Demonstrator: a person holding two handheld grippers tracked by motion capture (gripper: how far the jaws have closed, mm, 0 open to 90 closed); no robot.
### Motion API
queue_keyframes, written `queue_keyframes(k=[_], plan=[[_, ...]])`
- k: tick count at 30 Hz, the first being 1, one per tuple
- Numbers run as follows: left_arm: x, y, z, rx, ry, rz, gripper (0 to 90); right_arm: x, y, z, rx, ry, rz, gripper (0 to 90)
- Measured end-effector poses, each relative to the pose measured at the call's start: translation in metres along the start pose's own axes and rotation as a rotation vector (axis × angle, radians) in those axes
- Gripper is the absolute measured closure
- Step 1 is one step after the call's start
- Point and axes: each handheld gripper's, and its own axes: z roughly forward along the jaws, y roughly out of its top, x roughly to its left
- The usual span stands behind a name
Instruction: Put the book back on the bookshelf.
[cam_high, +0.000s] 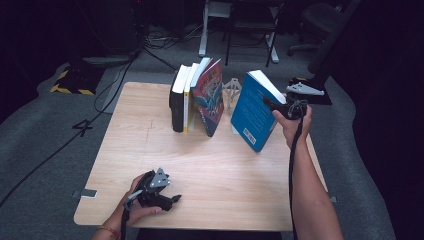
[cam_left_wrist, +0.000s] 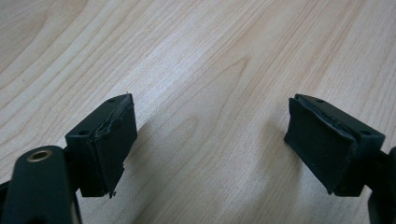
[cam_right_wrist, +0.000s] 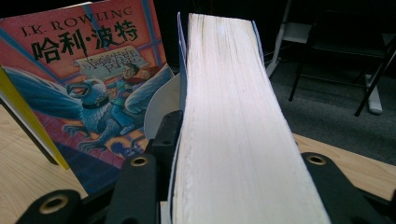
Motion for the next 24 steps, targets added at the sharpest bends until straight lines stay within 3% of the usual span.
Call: queue_keyframes(k=[13, 22, 24], plan=[[0.0, 0.0, 0.0, 0.0, 0.001, -0.002, 16.5, 0.002, -0.009, -0.007, -0.015, -0.015, -0.024, 51.2], [0.0, 0.0, 0.0, 0.0, 0.001, -0.002, 16.4, -0.002, -0.022, -0.011, -0.03, -0.009, 0.02, 41.9], [0.0, 0.0, 0.0, 0.0, 0.001, -0.002, 16.4, -0.001, -0.028, -0.012, -0.025, -0.005, 0.011, 41.4]])
